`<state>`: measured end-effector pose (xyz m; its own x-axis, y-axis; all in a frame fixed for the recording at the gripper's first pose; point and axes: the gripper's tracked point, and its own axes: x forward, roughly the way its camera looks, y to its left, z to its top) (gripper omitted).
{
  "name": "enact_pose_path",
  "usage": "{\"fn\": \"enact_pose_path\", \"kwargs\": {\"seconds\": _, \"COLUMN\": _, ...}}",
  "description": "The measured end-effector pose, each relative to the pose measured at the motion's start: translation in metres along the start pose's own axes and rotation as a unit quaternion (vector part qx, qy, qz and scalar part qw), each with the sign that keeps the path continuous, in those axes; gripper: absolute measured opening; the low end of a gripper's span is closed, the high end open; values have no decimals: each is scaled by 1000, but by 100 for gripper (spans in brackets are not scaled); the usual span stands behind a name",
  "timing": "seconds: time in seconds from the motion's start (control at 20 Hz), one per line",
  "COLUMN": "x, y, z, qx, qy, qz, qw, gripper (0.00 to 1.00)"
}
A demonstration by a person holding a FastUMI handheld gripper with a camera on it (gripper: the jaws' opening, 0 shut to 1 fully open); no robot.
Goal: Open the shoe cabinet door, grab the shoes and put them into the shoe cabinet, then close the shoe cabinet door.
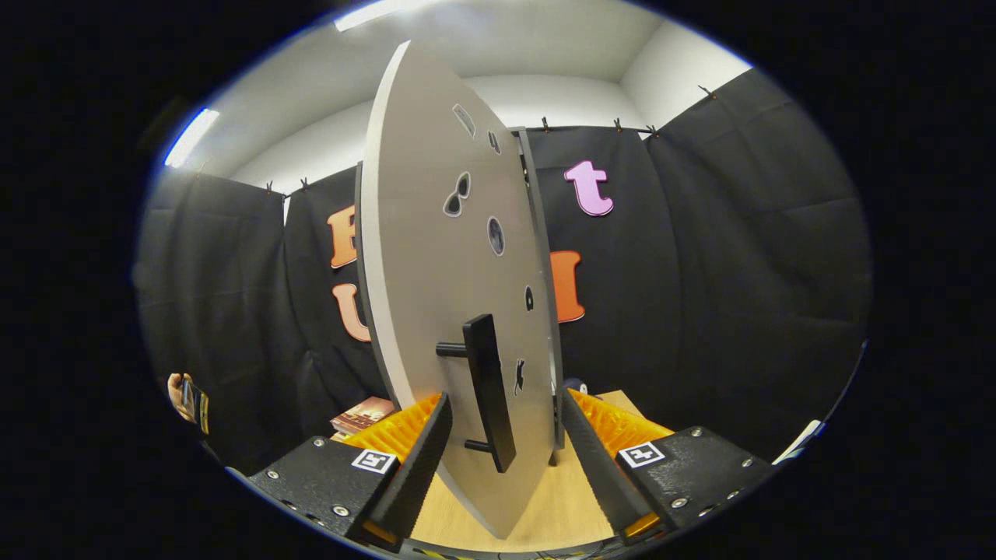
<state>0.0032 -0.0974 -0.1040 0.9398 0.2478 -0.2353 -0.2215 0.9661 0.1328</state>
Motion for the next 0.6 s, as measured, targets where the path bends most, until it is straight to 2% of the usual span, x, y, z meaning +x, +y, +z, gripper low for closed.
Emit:
{"fn": "enact_pose_path", "kwargs": {"seconds": 0.2, "x": 17, "y": 20, "z": 0, "qx": -19, "qy": 0, "qz": 2, "qw": 1000, "gripper": 89}}
{"fn": "enact_pose_path", "kwargs": {"seconds": 0.6, "x": 53, "y": 85, "z": -7, "qx": -9, "qy": 13, "qz": 71, "qw": 997, "gripper": 90}}
